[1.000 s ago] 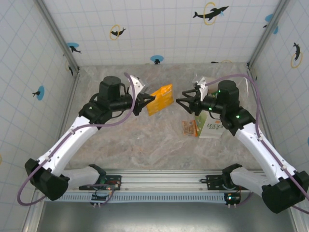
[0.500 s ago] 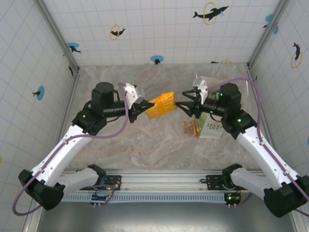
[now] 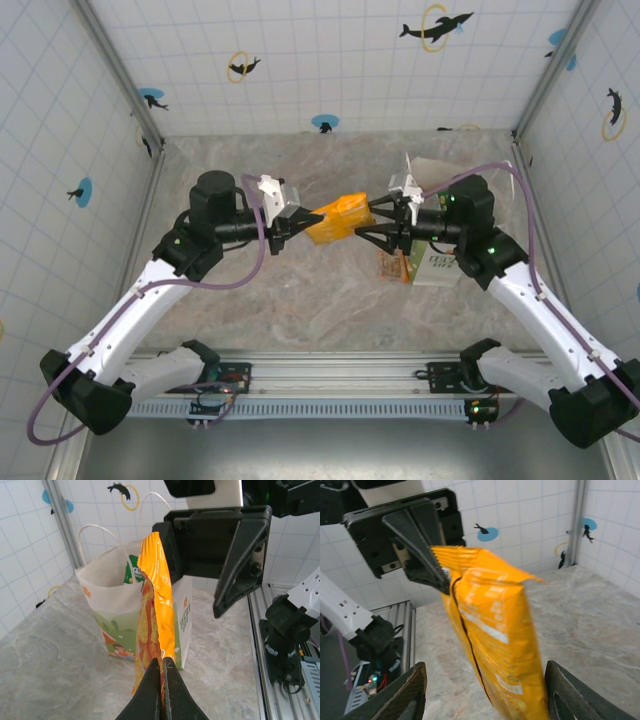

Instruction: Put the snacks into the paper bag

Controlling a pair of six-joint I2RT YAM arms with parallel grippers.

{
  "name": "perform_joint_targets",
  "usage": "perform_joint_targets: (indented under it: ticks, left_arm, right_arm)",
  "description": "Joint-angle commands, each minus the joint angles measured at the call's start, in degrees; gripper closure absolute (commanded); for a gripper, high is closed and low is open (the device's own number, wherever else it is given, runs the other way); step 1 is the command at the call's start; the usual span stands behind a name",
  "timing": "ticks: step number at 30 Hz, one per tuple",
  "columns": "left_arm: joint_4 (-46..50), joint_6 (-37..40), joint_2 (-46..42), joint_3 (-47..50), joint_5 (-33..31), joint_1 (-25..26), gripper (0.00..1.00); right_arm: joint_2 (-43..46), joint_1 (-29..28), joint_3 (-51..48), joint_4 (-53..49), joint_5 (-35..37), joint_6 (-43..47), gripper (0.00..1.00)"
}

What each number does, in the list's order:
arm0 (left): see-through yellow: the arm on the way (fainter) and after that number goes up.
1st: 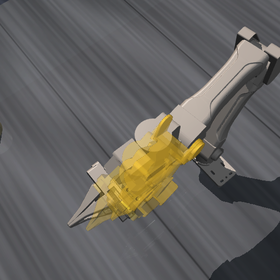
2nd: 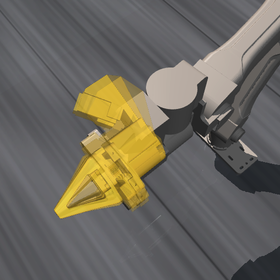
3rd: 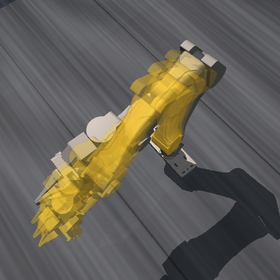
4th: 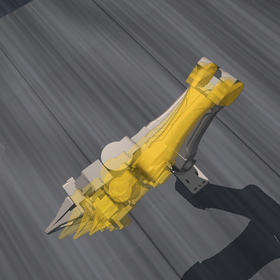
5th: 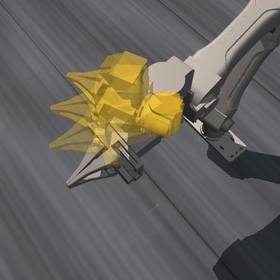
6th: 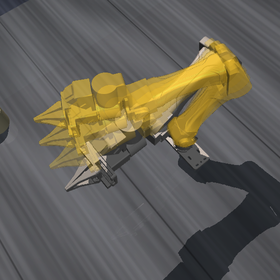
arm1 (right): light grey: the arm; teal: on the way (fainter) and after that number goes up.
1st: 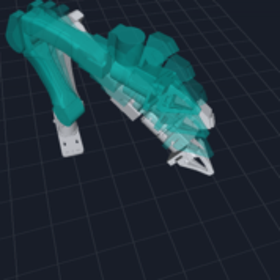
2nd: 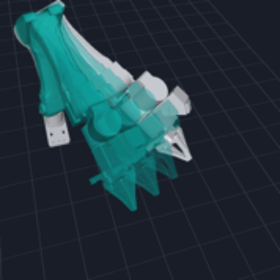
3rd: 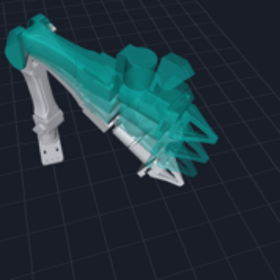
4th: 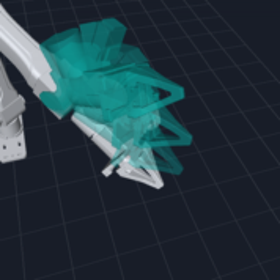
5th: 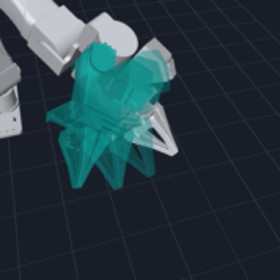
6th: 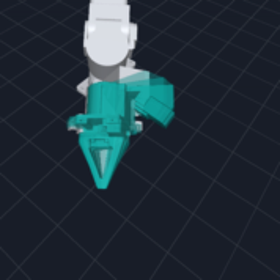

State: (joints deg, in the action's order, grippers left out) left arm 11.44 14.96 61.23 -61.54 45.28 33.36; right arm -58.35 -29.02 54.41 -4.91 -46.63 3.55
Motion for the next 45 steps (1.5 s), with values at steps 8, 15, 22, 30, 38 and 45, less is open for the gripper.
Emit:
perform_joint_targets:
  ticks: [8, 15, 22, 30, 38, 45]
  left_arm:
    - [-6.18, -2.3, 0.91, 0.18, -1.15, 0.08, 1.0]
    - [-5.82, -1.96, 1.15, 0.27, -3.7, 0.12, 1.0]
    - [-6.06, -2.88, 1.3, 0.54, -5.56, 0.18, 0.98]
    - [-13.26, -10.51, -0.24, 6.5, -17.84, 0.14, 0.48]
    - [-15.89, -24.79, 4.23, 9.05, -26.7, 0.25, 0.33]
    - [-16.67, -32.24, 8.47, 8.8, -30.47, 0.29, 0.32]
  right_arm:
    - [-1.55, -0.43, -0.64, 0.95, -8.91, -0.65, 0.51]
    - [-1.68, -0.3, -0.62, 1.06, -7.5, -0.71, 0.72]
    - [-0.08, 0.27, -1.32, 1.84, -0.93, -0.21, 0.93]
    - [5.6, 4.27, -3.97, 7.32, 6.62, -4.35, 0.99]
    - [12.44, 8.16, -3.57, 15.44, 21.5, -8.21, 0.99]
    - [16.26, 8.58, -5.59, 23.36, 43.1, -13.04, 0.99]
